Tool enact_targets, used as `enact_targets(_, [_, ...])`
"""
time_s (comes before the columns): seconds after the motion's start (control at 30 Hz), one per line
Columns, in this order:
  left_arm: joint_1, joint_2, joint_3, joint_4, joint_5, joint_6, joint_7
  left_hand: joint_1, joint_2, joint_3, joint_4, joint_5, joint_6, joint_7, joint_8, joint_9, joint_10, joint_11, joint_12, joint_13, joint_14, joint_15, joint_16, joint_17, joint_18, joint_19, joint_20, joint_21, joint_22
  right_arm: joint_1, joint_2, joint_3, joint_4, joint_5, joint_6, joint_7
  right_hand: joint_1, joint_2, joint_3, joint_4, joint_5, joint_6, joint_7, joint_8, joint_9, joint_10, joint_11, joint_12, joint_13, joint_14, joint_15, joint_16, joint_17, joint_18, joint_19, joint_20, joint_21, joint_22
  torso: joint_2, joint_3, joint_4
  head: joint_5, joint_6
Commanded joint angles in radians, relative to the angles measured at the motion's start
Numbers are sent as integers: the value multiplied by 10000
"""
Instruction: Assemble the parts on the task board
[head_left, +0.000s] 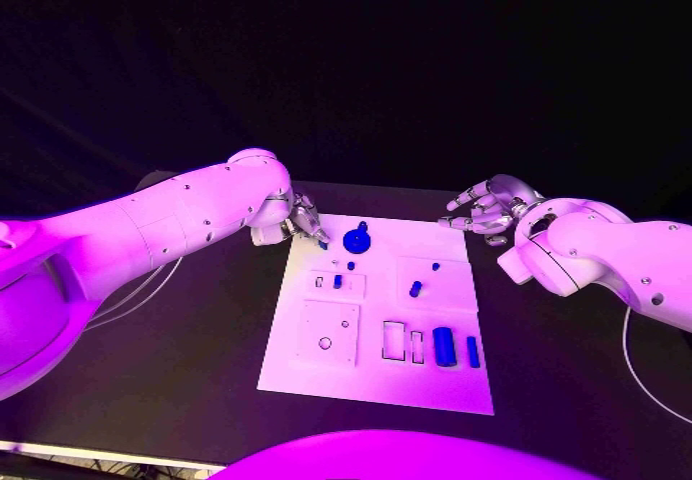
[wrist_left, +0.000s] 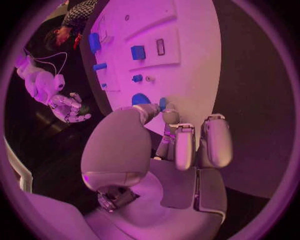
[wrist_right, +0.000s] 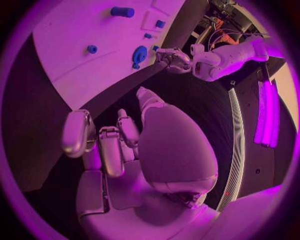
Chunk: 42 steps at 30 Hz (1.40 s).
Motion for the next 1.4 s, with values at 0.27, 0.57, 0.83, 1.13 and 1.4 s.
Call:
enact_targets(0.27, [8, -688, -4, 1054, 1124, -1015, 292, -634, -542, 2345, -2072, 1016, 335, -126, 180, 903, 703, -126, 452, 682, 811, -171, 41, 1655, -81, 46, -129, 87, 84, -9, -64, 0, -2, -62, 127, 53, -77, 91, 80, 6, -10, 8, -32, 80, -15, -45, -24, 29, 10, 696, -67, -45, 995, 163, -60, -31, -86, -15, -11, 12, 4, 48, -2])
enact_targets(0.57, [8, -1651, -17, 2752, 842, -1854, 295, -751, -603, 2437, -2181, 1266, 447, -165, 197, 922, 888, -164, 580, 902, 814, -202, 46, 1659, -99, 86, -160, 133, 176, -18, -110, -1, -2, -42, 104, 61, -95, 101, 87, 14, -12, 9, -32, 86, -16, -54, -24, 20, -3, 693, -68, -51, 982, 166, -65, -32, -98, -23, -39, 36, 44, 124, -16])
enact_targets(0.83, [-137, -2198, -33, 3884, 136, -2225, 215, -775, -631, 2473, -2218, 1293, 486, -182, 207, 928, 955, -180, 631, 979, 817, -214, 48, 1661, -105, 102, -169, 152, 211, -34, -172, -6, -21, -5, 88, 90, -101, 106, 91, 17, -12, 8, -32, 87, -16, -60, -24, 14, -12, 688, -68, -59, 962, 169, -73, -32, -112, -33, -43, 22, 50, 142, -93])
enact_targets(1.13, [-364, -2538, -63, 4574, -755, -2420, 110, -799, -657, 2503, -2240, 1304, 515, -193, 215, 932, 1011, -192, 680, 1055, 823, -223, 59, 1680, -121, 138, -178, 195, 296, -40, -199, -23, -86, 137, -81, 268, -140, 105, 294, -5, -18, 54, -77, 226, -16, -752, -72, -830, -1026, 440, -118, -499, 60, 364, -572, -67, -1023, -712, -36, 22, 60, 149, -107])
enact_targets(1.4, [-473, -2730, -137, 4880, -1089, -2334, 9, -812, -677, 2521, -2255, 1304, 529, -200, 218, 935, 1046, -198, 713, 1106, 826, -229, 64, 1688, -125, 149, -183, 207, 317, -41, -187, -30, -179, 548, -420, 723, -218, -73, 913, -7, -18, -127, -104, 533, -25, -2849, -107, -4004, -4629, -714, -170, -2940, -3389, 1060, -2605, -106, -5244, -3786, -31, 20, 37, 193, -94])
